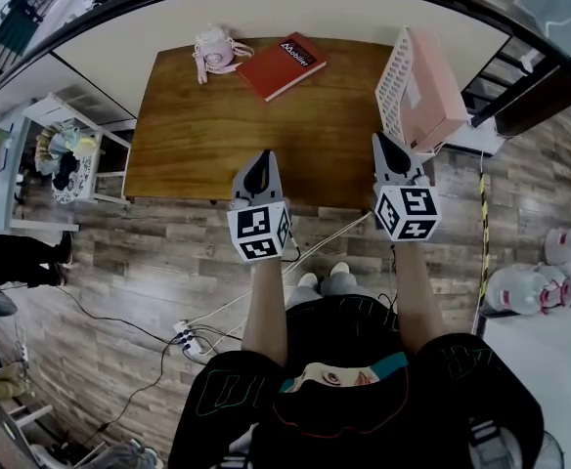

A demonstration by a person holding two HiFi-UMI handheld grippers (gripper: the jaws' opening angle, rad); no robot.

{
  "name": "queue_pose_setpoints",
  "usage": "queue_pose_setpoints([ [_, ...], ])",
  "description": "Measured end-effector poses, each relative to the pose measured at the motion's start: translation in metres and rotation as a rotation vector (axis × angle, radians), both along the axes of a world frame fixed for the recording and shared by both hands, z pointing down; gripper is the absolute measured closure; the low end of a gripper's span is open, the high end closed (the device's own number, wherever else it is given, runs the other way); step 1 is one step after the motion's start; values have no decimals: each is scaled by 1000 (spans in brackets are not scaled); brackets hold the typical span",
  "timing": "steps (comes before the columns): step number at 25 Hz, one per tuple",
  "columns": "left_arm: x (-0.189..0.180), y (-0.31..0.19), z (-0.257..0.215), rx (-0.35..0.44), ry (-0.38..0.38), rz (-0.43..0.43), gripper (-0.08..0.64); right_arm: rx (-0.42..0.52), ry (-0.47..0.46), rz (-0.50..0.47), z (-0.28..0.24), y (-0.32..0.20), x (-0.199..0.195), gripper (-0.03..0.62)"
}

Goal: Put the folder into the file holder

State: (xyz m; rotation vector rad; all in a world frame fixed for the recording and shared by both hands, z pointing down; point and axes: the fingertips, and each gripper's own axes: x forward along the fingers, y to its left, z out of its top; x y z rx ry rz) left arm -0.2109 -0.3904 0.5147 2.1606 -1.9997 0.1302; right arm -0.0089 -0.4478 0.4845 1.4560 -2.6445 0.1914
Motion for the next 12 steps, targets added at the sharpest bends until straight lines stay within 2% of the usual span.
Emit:
queue_pose_setpoints([
  [12,25,-4,5,-6,14,51,563,11,7,26,-3,0,20,589],
])
